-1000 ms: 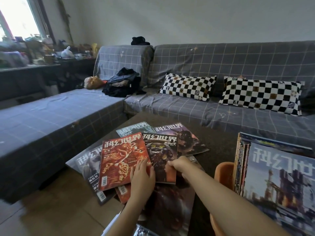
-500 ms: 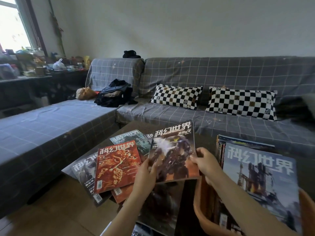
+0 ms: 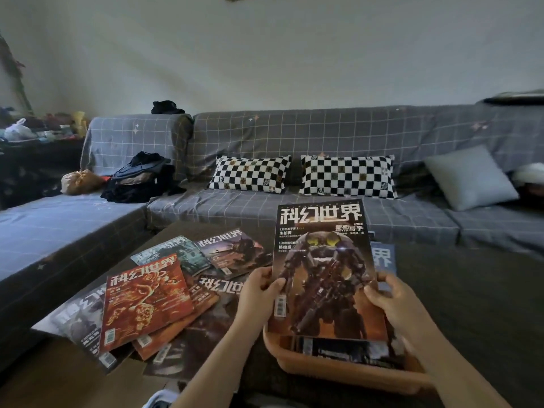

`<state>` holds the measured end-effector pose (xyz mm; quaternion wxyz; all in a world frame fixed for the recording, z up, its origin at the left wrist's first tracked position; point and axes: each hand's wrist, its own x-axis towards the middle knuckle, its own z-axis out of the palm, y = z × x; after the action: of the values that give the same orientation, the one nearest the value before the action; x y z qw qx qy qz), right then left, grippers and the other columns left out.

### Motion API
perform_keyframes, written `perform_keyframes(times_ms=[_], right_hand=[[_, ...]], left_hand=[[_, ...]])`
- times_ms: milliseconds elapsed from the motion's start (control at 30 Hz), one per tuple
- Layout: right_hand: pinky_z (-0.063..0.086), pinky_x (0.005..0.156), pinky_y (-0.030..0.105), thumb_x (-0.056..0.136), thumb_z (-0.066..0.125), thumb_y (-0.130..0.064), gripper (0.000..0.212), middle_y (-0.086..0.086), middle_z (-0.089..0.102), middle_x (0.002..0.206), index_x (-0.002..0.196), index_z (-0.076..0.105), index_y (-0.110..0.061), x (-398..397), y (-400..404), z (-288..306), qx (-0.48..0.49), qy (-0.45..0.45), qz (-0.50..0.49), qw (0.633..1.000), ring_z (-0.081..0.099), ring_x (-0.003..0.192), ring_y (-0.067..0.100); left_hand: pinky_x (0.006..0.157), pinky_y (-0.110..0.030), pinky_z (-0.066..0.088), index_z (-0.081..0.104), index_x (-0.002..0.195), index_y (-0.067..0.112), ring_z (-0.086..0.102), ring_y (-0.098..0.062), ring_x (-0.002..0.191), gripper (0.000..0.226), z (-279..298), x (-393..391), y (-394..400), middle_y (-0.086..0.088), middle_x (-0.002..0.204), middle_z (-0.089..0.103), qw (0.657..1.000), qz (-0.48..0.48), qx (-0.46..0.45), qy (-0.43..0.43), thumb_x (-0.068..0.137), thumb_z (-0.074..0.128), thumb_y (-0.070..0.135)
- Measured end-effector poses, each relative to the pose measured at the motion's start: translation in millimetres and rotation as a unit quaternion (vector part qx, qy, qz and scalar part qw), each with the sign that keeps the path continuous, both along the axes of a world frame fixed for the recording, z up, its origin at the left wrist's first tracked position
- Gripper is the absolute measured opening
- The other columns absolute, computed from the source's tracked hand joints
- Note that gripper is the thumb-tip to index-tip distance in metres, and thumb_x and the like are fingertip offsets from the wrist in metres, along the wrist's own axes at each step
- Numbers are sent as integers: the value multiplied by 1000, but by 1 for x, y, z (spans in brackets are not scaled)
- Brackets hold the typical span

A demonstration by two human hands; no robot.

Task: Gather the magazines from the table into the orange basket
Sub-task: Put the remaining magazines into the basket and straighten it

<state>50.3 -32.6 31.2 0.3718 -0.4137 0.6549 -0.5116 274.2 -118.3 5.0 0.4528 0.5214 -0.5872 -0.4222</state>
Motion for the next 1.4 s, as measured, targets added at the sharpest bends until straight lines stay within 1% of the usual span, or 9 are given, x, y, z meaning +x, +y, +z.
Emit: perform_keyframes(times_ms=[100,300,467,634,867,1000,1134,1267,1400], right_hand=[[52,85,46,90,60,-17,10,4,59,118,97,57,-23,-23,13,-12,45,65,-22,997,64,94,24],[38,55,18,90,58,-24,23,-8,57,90,111,52,-19,-44,22,-33,134,226,-41,964,52,72,3],[36,51,15,86,63,-21,33,-9,54,85,113,46,-17,-34,21,-41,155,287,-40,944,52,67,-1],[44,71,19,82,68,-26,36,-3,49,104,111,49,-16,-28,22,-44,133,333,-60,931,55,86,9],[50,75,22,87,61,-29,28,-7,58,94,112,55,-18,-28,20,-47,107,337,-69,933,55,79,6],[49,92,32,83,64,-28,52,-3,54,125,131,46,-24,-22,20,-48,33,352,-93,931,55,109,14],[35,104,35,84,61,-34,54,5,44,137,134,44,-23,-5,16,-45,17,370,-125,920,39,127,20],[12,115,39,88,57,-37,59,6,23,153,141,34,-24,12,7,-33,25,427,-108,897,14,142,23],[28,111,33,87,61,-25,47,-2,45,140,132,47,-22,52,-8,-22,-59,347,-32,935,36,130,11]], left_hand=[[80,-35,58,60,103,20,67,-8,87,17,-11,-24,7,7,97,69,999,-22,27,-24,88,67,19],[63,-21,50,52,88,34,62,1,76,20,-28,-49,14,13,86,65,986,-26,22,-161,83,71,31],[66,-23,50,51,96,29,59,0,79,32,-28,-51,16,12,89,61,973,-16,-15,-232,77,76,34],[62,-18,43,51,104,28,53,3,77,34,-30,-49,17,16,86,56,971,-12,-27,-238,79,75,31],[60,-17,50,61,98,26,57,3,67,15,-29,-47,13,16,73,57,954,-8,-47,-298,87,66,35],[58,-16,46,63,108,29,55,5,69,25,-26,-43,15,21,74,54,949,-16,-78,-306,87,62,43],[72,-20,50,56,126,27,57,1,87,41,-23,-33,18,14,104,58,966,2,-109,-236,88,61,43],[63,-10,42,59,122,28,55,5,82,33,-21,-13,18,14,105,58,971,23,-127,-200,91,58,40],[61,-11,46,61,115,31,60,4,80,25,-23,19,13,13,102,63,979,39,-106,-169,92,57,39]])
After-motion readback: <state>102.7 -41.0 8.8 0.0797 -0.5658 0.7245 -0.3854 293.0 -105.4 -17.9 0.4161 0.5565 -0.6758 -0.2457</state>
